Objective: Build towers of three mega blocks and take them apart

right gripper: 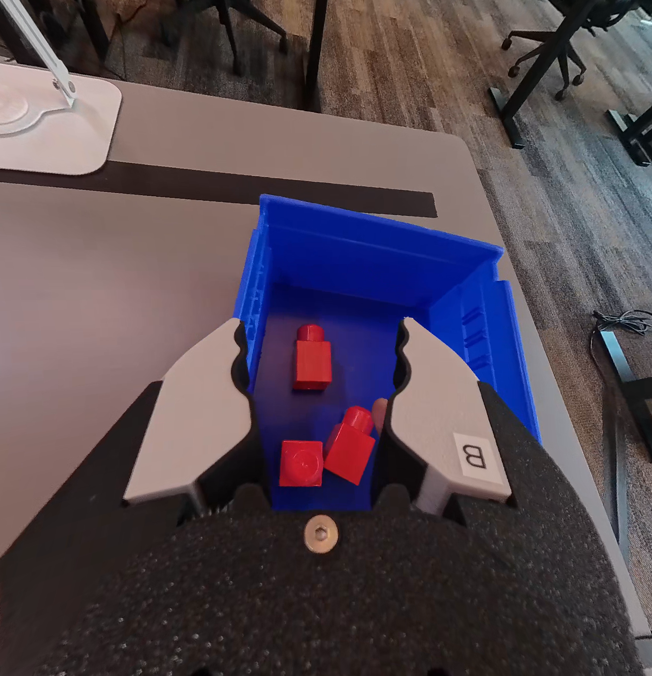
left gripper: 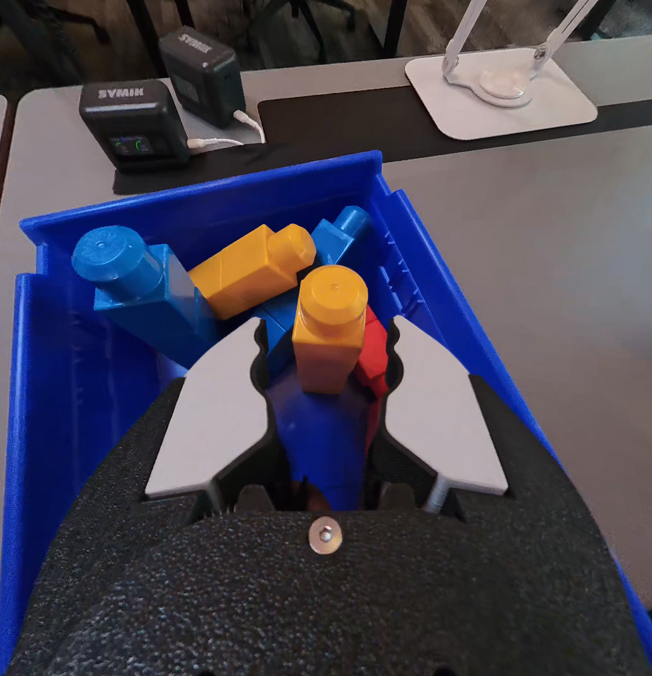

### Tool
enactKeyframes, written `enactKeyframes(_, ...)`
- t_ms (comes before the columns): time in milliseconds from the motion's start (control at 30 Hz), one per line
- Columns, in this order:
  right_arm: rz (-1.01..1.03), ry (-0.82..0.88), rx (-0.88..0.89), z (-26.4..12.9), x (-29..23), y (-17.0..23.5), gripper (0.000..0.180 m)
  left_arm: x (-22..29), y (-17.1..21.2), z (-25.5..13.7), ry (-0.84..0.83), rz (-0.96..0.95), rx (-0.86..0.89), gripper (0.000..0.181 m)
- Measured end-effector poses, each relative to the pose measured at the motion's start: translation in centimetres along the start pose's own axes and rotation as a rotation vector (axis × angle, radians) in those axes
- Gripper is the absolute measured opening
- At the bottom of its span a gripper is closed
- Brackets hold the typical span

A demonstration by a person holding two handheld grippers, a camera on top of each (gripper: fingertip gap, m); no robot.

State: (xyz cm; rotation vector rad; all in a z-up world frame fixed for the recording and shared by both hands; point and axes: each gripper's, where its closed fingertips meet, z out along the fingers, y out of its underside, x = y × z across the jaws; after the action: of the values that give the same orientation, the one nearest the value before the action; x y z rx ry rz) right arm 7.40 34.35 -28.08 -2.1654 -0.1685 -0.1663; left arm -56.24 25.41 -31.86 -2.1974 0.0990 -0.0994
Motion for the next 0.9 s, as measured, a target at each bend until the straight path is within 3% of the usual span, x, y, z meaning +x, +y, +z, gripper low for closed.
enactKeyframes(33,-0.003,-0.002,0.003,0.0,-0.1,-0.1,0.078,-0.1,0.0,0.4,-0.004,0.023,0.013,0.062)
enactKeyframes(133,-0.028,-0.01,0.013,-0.2,-0.6,-0.5,0.077,0.0,0.4,1.3,0.001,0.053,0.005,0.038)
enactKeyframes(233,-0.062,-0.02,0.045,-0.8,-1.3,-1.5,0.077,-0.2,-0.2,0.6,-0.001,-0.013,0.009,0.037)
enactKeyframes(400,-0.156,-0.167,0.285,-3.8,-5.7,-6.1,0.076,0.2,-6.4,-4.5,0.022,-0.129,0.359,0.036)
enactKeyframes(633,-0.38,-0.464,0.764,-12.4,-16.2,-12.5,0.079,8.3,-15.4,-13.4,0.594,-0.343,0.875,0.036)
enactKeyframes(767,-0.525,-0.625,1.099,-19.2,-22.8,-14.0,0.074,13.8,-17.9,-15.6,0.952,-0.453,0.939,0.036)
enactKeyframes(900,-0.6,-0.692,1.286,-23.5,-27.3,-13.9,0.069,18.1,-19.1,-15.7,1.206,-0.579,0.893,0.036)
